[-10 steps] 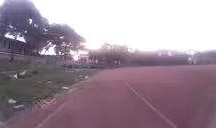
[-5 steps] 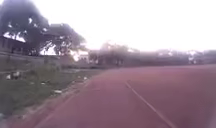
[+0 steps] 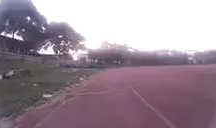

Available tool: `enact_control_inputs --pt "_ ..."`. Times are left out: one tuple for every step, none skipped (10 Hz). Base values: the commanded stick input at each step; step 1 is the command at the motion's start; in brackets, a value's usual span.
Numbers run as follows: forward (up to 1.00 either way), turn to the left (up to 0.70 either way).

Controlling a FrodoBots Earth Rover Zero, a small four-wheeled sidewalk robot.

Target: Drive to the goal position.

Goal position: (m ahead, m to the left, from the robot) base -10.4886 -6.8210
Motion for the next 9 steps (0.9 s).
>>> enact_control_inputs --pt "0.7 0.0" --pt "0.7 0.0" --pt "0.7 0.0" --pt "0.7 0.0" --pt "0.7 0.0" --pt "0.7 -0.13" --pt "0.7 0.0" --pt "0.7 0.0" --pt "0.7 0.0"
